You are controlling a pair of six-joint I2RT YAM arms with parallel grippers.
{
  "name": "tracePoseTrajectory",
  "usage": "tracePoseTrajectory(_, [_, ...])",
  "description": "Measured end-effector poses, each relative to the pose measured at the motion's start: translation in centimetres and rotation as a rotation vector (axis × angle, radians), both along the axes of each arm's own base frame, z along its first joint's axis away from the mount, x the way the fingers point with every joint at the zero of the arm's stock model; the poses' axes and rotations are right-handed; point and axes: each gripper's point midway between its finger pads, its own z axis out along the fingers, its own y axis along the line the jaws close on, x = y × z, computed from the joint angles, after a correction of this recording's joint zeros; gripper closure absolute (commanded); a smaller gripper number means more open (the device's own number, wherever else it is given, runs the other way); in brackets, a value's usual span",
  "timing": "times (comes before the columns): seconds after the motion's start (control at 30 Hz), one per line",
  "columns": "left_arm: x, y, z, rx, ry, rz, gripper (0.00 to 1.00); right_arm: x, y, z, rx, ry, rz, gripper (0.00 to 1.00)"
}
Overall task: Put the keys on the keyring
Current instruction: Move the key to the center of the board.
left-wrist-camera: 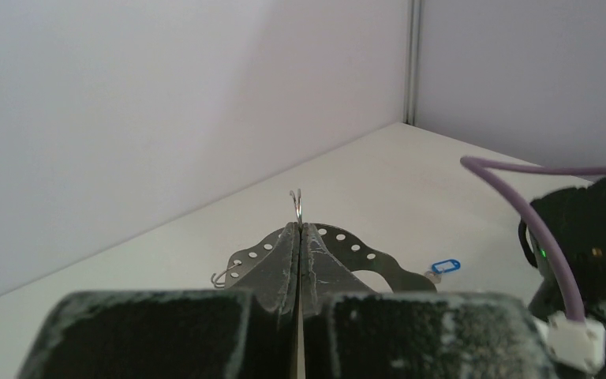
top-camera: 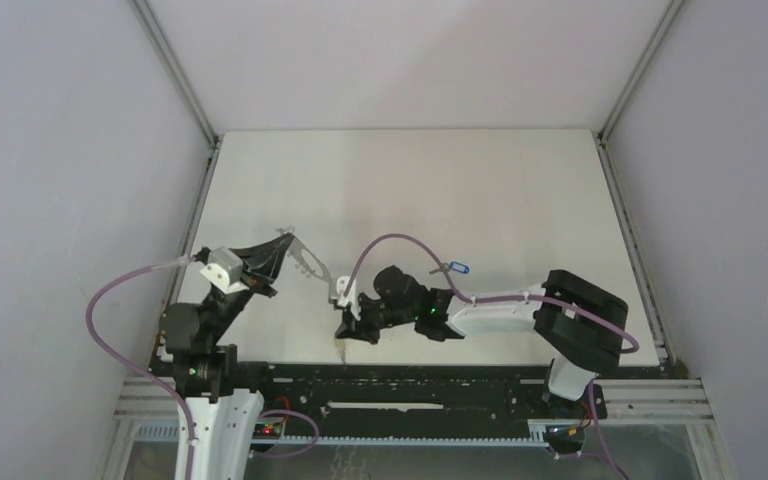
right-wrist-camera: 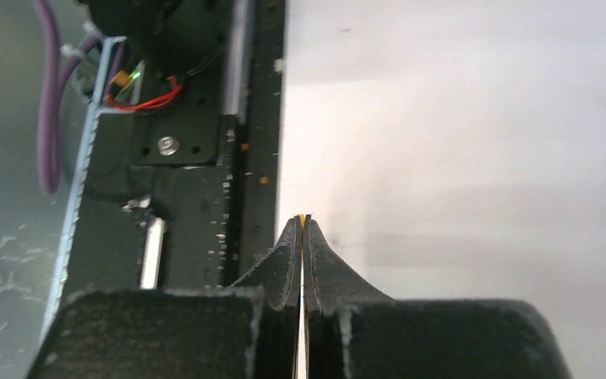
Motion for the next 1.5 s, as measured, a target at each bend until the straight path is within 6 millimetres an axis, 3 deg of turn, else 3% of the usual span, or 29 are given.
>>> tracePoseTrajectory(0.23, [0.1,-0.1,-0.1,0.003,0.004,-0.007,1.0,5.9,-2.6,2.7,0.073,0.009,-0.163,1.0])
tracePoseTrajectory(0.5, [-0.3,-0.6,-0.2,0.014,0.002,-0.038,1.0,9.7,-6.8,-0.5,0.036,0.121,-0.337,1.0])
tracePoseTrajectory(0.77, [-0.6,-1.0,0.0,0.028,-0.012,-0.072,1.0,12.2,-8.9,-2.5,0.029,0.209,-0.503,0.97])
tracePoseTrajectory(0.9, [-0.7,-1.4,-0.1,0.037,-0.011,-0.095,1.0,13.3,-9.3,-2.6,0.037,0.223,-0.561,0.7])
tracePoseTrajectory(0.97, [-0.8,-1.5,-0.1,0.041,-0.011,-0.105,1.0,13.9,-9.6,-2.7,0.038,0.222,-0.601,0.62])
tracePoseTrajectory(1.17, [-1.0,-2.0,-0.4,0.05,-0.003,-0.144,1.0,15.2,-10.9,-2.9,0.005,0.192,-0.702,0.47])
tracePoseTrajectory(1.33, [-1.2,-2.3,-0.6,0.053,0.008,-0.169,1.0,14.2,-11.1,-1.6,-0.002,0.176,-0.744,0.47])
tracePoseTrajectory(1.37, [-1.2,-2.4,-0.6,0.053,0.008,-0.173,1.0,13.6,-10.8,-1.4,-0.005,0.174,-0.74,0.43])
tracePoseTrajectory(1.43, [-1.4,-2.5,-0.6,0.057,0.01,-0.187,1.0,11.8,-10.2,-1.4,-0.029,0.168,-0.732,0.03])
tracePoseTrajectory(1.5, [-1.6,-2.7,-0.7,0.058,0.014,-0.202,1.0,10.4,-10.4,-1.4,-0.057,0.171,-0.739,0.0])
